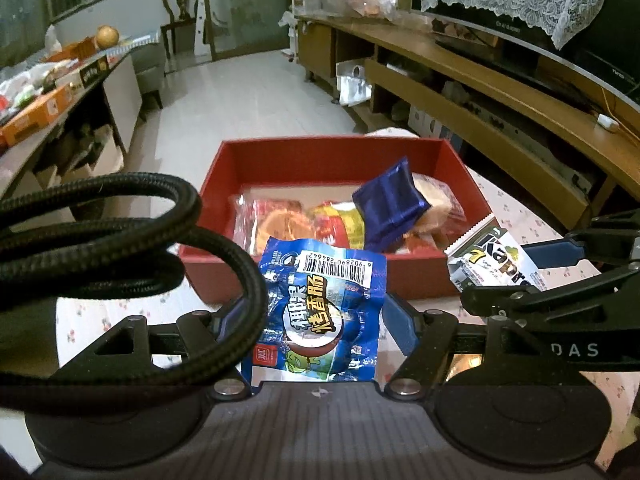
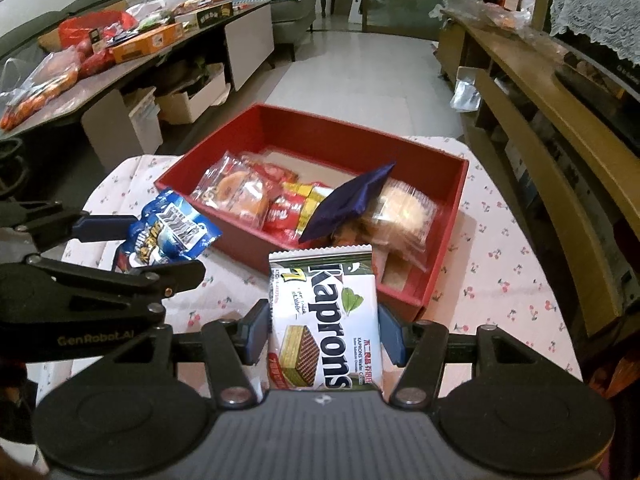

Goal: Organize snacks
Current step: 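Carry the blue sausage bag and Kaprons wafer over the red tray, then lower both packets into the red tray and open both tools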

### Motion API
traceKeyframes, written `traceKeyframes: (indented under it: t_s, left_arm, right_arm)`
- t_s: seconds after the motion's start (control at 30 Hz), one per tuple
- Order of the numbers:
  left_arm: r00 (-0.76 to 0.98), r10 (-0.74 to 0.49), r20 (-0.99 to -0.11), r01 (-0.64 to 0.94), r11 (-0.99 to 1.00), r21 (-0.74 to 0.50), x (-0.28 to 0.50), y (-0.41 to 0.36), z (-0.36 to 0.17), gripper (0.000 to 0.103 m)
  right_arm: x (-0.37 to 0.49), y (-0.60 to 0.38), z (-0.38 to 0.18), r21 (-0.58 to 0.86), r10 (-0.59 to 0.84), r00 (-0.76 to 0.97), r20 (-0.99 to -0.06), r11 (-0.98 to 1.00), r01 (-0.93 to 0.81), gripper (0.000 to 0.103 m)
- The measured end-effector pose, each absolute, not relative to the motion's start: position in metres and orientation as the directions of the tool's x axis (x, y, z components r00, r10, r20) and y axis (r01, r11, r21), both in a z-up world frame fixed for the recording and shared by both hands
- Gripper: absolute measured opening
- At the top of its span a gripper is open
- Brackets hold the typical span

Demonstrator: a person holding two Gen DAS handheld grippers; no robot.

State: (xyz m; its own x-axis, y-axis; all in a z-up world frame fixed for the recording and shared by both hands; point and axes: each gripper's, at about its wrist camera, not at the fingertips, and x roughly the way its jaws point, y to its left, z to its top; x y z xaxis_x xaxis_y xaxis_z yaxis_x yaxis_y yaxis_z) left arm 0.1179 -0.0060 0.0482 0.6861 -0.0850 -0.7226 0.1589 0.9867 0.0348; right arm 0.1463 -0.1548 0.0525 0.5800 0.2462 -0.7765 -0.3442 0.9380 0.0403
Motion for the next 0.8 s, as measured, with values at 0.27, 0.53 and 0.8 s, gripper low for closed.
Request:
traceKeyframes:
  t_s: [0.27,0.53,0.8]
  left_arm:
    - [0.711,-0.074,-0.699,0.154,0.987,0.052,0.139,-0.008,0.056,0.076]
    - [0.720,-0.072,-0.690,0.139,0.989,0.042,0.167,-0.006,0.057,0.076]
    - [0.707,-0.056,-0.705,0.115,0.993,0.037,0.200,-0.004,0.047,0.076]
  right_arm:
    - [0.164,-0.152,0.063,0.045,0.243,0.611,-0.754,0.946,-0.321,0.064]
    - [0.193,-0.150,0.065,0.035,0.213,0.637,-0.741,0.959,-0.280,0.064]
    - [0.230,-0.148,0.053,0.041,0.186,0.632,-0.752,0.971,-0.237,0.064]
